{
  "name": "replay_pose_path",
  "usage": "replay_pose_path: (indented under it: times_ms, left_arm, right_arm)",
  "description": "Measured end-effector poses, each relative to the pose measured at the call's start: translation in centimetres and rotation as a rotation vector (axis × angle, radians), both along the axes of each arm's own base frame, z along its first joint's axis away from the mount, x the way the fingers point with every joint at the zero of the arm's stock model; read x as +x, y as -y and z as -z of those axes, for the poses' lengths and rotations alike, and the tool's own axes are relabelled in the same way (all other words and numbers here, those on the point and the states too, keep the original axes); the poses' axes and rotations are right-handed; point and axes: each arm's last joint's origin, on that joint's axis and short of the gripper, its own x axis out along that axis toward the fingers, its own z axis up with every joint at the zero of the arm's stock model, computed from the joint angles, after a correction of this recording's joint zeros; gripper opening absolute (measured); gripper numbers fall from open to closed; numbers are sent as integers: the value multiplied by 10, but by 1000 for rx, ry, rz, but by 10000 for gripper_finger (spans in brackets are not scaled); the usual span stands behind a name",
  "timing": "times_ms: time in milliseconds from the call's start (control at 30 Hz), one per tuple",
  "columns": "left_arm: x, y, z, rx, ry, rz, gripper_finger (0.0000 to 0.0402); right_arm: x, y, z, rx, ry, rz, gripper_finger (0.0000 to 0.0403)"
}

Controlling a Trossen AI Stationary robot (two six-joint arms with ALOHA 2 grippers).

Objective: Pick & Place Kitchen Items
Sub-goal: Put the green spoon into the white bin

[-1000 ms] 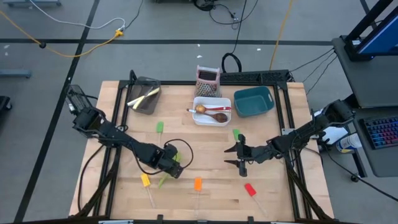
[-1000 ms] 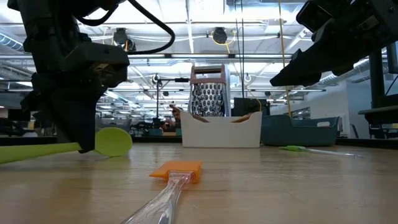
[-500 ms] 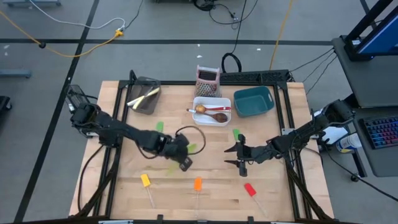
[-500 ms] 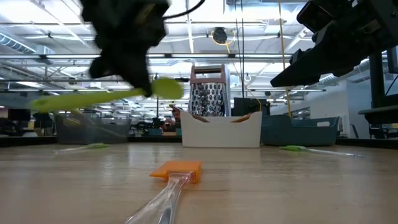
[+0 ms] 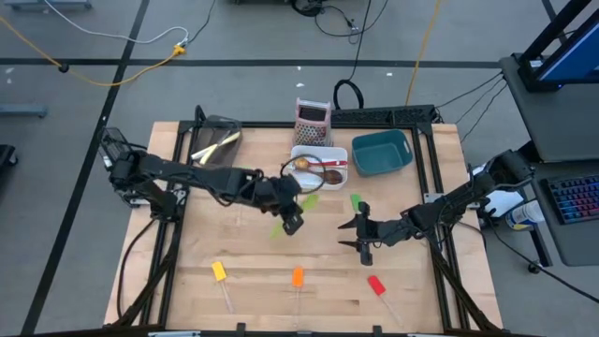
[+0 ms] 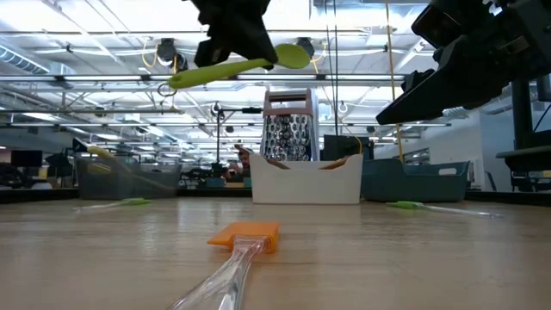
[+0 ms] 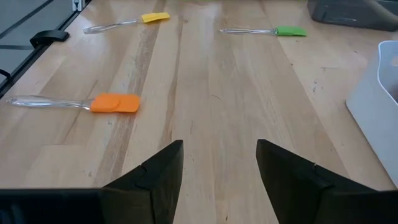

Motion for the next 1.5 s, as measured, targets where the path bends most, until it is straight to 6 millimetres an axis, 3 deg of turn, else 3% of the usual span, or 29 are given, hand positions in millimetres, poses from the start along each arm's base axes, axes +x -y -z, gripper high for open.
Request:
replay_pose_path:
  times_ms: [167, 267, 533, 767, 933, 1067, 1300, 1500]
  left_arm:
    - [5, -24, -14, -3, 46, -8, 8]
    - [7, -46, -12, -69, 45, -21, 8]
    - [11, -107, 6, -297, 25, -76, 8]
    - [13, -140, 27, -433, -19, -132, 13]
    - [21, -154, 55, -576, -67, -77, 12]
    - [30, -161, 71, -684, -46, -9, 8]
    - [40, -162, 69, -767, 50, 79, 13]
    - [43, -156, 67, -776, 64, 122, 9]
  right_arm:
    - [0, 0, 0, -11, 0, -4, 196]
    - [0, 1, 0, -44, 3, -1, 196]
    - [0, 5, -1, -105, 24, 108, 196]
    - [3, 12, -1, -110, 25, 154, 196]
    - [10, 26, -6, -131, 73, 202, 196]
    - [15, 40, -9, -301, 71, 183, 196]
    - [24, 61, -17, -478, 123, 21, 196]
    - [27, 79, -24, -627, 151, 45, 196]
